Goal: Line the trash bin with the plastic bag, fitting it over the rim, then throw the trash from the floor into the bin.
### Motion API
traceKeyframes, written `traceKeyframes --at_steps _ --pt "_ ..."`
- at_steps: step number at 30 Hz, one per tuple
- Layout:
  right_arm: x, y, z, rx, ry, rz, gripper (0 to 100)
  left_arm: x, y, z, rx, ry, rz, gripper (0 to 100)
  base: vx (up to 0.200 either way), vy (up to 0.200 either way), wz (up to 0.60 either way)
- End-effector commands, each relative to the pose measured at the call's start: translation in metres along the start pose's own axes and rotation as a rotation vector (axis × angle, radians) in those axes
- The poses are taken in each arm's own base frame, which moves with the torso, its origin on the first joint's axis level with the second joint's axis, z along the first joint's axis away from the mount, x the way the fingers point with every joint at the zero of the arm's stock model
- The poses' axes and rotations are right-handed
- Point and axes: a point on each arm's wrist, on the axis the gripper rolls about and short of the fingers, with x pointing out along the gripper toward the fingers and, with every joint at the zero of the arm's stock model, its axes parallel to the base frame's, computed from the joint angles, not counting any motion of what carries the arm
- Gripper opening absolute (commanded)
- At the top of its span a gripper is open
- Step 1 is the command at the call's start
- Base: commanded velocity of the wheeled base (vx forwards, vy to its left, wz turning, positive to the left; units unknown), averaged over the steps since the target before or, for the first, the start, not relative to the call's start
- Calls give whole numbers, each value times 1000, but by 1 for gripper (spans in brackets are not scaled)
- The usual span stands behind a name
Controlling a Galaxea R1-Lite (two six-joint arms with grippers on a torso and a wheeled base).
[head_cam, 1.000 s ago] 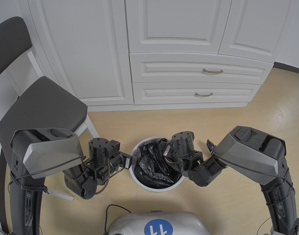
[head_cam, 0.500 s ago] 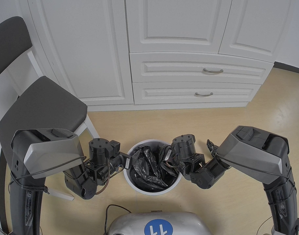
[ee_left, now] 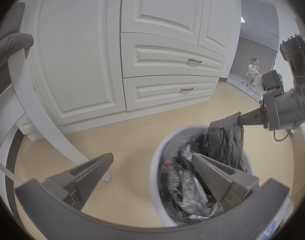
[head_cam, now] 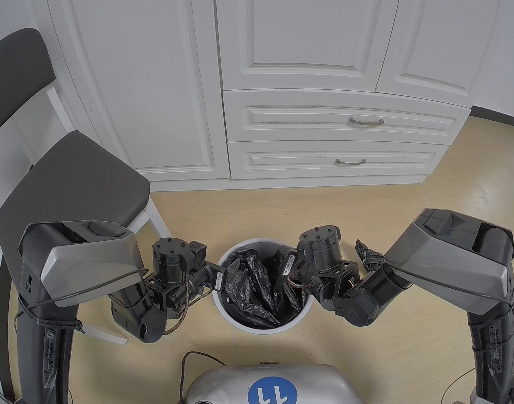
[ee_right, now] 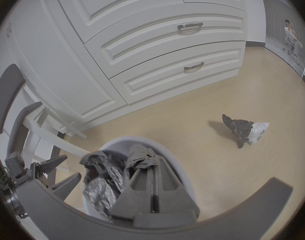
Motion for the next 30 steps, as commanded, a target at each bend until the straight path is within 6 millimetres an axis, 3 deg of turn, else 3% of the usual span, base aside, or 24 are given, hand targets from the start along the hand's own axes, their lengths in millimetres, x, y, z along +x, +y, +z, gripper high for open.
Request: traceKeyframes --at_steps 1,5,13,20,30 --pt "-3 2 5 6 -12 7 0 0 0 0 0 1 0 100 0 0 0" --pt "-7 4 11 11 -22 12 0 0 0 -1 0 2 2 100 0 0 0" --pt "-37 4 35 -29 -47 31 0 7 -1 -7 0 8 2 100 0 0 0" --pt "-47 2 39 -76 -46 31 0 12 -1 -9 -2 7 4 100 0 0 0" --pt "-73 -9 63 -140 -75 19 0 19 18 -3 -17 -15 90 100 0 0 0"
